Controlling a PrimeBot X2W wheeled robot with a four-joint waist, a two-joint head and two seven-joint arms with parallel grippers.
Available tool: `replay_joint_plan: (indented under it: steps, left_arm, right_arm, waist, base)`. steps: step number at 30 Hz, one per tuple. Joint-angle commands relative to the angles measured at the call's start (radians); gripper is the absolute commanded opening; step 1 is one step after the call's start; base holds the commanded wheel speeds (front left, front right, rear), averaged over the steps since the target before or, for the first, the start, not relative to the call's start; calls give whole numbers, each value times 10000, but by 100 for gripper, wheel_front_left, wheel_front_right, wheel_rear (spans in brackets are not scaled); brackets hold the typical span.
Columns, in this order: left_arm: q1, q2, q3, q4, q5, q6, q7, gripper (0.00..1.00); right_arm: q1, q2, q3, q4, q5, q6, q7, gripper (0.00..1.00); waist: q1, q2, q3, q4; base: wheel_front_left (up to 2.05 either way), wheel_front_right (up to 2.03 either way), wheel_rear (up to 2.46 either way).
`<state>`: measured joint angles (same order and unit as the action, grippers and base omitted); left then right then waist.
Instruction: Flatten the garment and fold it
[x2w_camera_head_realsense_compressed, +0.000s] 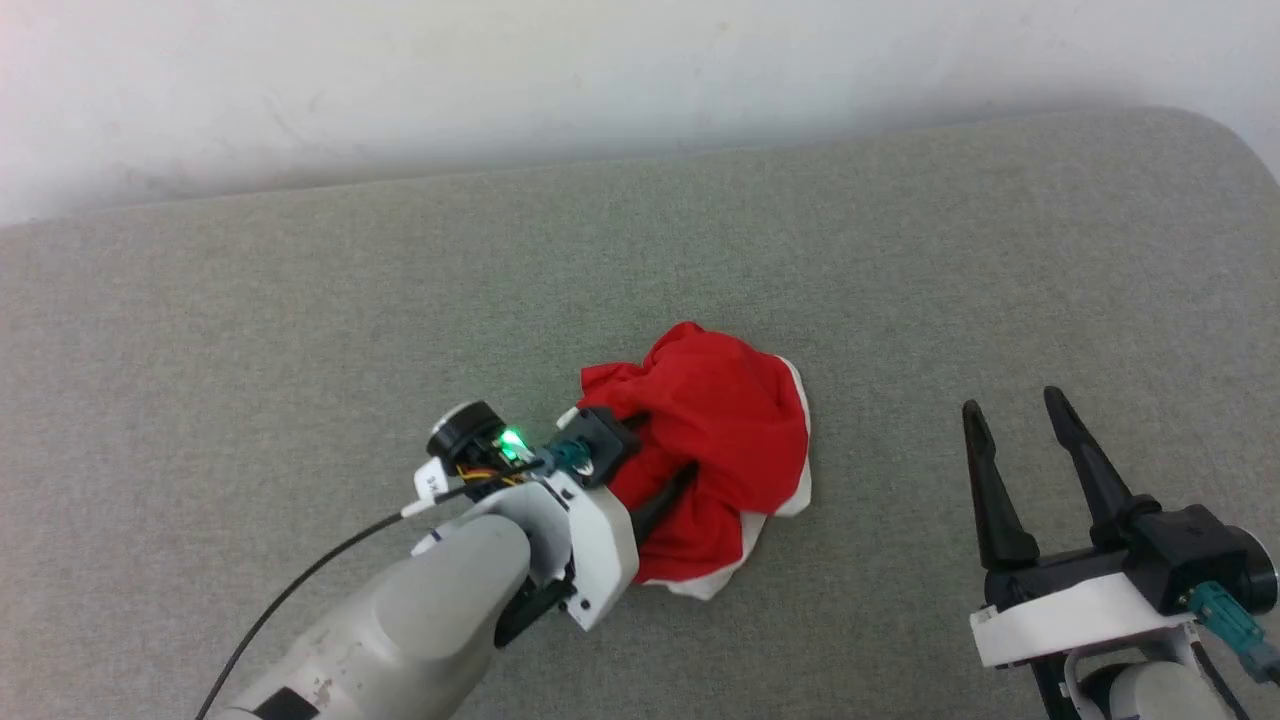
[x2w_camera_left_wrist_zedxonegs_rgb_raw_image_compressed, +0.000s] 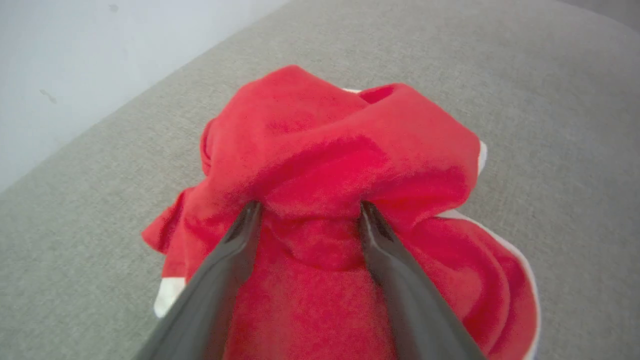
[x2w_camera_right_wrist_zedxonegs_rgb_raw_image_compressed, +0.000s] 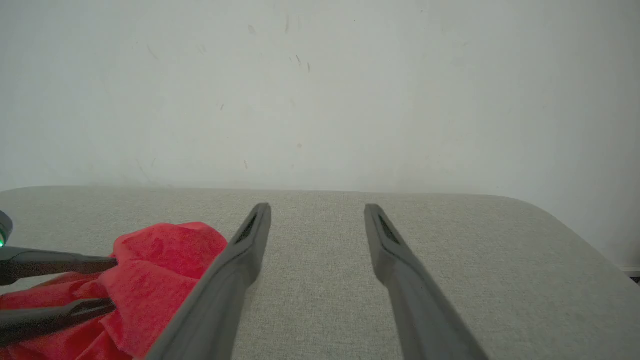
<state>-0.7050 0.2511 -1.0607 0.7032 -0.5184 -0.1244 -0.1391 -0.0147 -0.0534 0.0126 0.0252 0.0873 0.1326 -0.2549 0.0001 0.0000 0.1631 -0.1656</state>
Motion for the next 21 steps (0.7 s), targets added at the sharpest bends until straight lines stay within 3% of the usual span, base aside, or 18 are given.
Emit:
replay_joint_plan:
  steps: [1, 5, 7, 13, 19, 21]
  left_arm:
    - [-136, 17, 170, 110, -159, -53, -225, 100]
    - [-150, 131, 627, -1, -490, 77, -684, 100]
    - [-107, 312, 817, -281, -464, 342, -891, 100]
    - [1092, 1097, 2280, -1986, -1007, 1679, -1202, 100]
    - [3620, 1818, 4085, -4832, -810, 3283, -1223, 100]
    - [4123, 1854, 4343, -5275, -712, 3506, -1223, 100]
  right_arm:
    - [123, 31, 26, 52, -31, -19, -6, 100]
    - [321, 31, -102, 136, -102, -19, 22, 100]
    - [486, 31, -129, 152, -173, -19, 83, 100]
    - [1009, 31, -339, 87, -209, -19, 218, 100]
    - [1324, 31, -436, -45, -178, -19, 229, 100]
    - [1361, 32, -418, -36, -167, -19, 227, 100]
  waist:
    - [-1, 0, -437, 377]
    - [-1, 0, -1120, 930]
    - [-1, 0, -1452, 1237]
    - [-1, 0, -2074, 1895]
    - [-1, 0, -2281, 2239]
    - [-1, 0, -2290, 2265]
  base:
    - [0, 0, 0]
    - [0, 0, 0]
    - [0, 0, 0]
    - [0, 0, 0]
    - [0, 0, 0]
    - [0, 0, 0]
